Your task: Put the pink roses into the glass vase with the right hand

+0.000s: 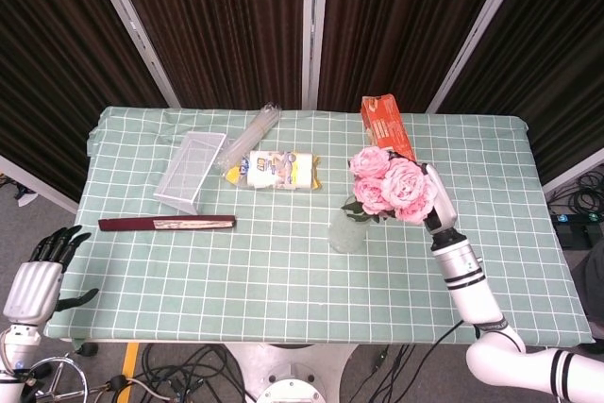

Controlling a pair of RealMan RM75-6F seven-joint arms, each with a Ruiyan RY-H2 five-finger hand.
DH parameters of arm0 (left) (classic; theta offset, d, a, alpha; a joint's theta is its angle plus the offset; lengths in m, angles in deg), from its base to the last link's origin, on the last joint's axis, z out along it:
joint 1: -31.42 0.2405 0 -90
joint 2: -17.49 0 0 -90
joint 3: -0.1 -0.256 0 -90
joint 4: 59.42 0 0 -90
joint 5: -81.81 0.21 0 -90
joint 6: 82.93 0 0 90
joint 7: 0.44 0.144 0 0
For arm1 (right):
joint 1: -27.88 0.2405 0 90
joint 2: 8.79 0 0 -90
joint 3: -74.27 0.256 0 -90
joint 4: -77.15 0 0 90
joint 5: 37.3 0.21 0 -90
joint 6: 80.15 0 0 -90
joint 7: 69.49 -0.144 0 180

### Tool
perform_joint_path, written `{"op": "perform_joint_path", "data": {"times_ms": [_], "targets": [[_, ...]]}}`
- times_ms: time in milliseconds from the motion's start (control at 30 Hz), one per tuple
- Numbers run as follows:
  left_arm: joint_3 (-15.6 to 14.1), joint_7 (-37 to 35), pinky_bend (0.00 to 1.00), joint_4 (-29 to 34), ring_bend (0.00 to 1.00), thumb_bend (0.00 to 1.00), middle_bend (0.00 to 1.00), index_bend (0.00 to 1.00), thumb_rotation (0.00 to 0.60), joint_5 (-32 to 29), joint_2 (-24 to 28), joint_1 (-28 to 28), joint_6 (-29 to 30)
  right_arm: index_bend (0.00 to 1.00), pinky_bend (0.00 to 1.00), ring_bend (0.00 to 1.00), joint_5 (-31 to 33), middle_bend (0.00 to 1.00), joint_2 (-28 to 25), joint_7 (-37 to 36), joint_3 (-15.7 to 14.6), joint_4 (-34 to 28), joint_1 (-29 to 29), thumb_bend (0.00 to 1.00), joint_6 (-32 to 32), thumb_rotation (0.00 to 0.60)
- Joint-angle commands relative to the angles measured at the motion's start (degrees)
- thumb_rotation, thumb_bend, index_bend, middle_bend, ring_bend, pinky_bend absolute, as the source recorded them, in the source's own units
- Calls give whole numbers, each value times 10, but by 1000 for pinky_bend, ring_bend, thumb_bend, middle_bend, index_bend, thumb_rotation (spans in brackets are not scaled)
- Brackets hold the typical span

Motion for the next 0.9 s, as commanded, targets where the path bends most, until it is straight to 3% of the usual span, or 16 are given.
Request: {"op": "perform_joint_path", "data": {"times_ms": [33, 167, 267, 333, 533, 767, 900], "targets": [[0, 0, 137, -1, 48, 5, 68, 162, 600, -1, -1, 0, -1, 464, 255, 237, -25, 312, 11, -35, -15, 33, 7, 263, -26, 600], [0, -3, 137, -4, 48, 8, 68, 163, 600, -2, -2, 1, -1, 228, 122, 105, -59, 200, 4, -65, -29, 55, 13, 146, -46, 600], [0, -6, 137, -6, 48, 8, 67, 162, 600, -3, -3, 2, -1, 16, 21, 3, -97, 52, -9, -90, -44, 67, 17, 9, -55, 600], [0, -7, 137, -7, 48, 8, 68, 162, 600, -3, -3, 2, -1, 0, 0, 0, -112, 3, -12, -100, -49, 73, 16, 0, -49, 600], [0, -9, 137, -9, 48, 8, 68, 163, 600, -2, -4, 4, 2, 0, 0, 0, -133, 0, -34, -84, -57, 72, -4, 0, -7, 600], [0, -9, 137, -8, 48, 8, 68, 162, 600, -1, -4, 3, -1, 0, 0, 0, -167, 0, -112, 68, -113, 69, -81, 0, 67, 600], [2, -1, 137, 3, 48, 8, 68, 163, 600, 3, 0, -2, -2, 0, 0, 0, -173, 0, -120, 172, -146, 110, -142, 29, 133, 600]]}}
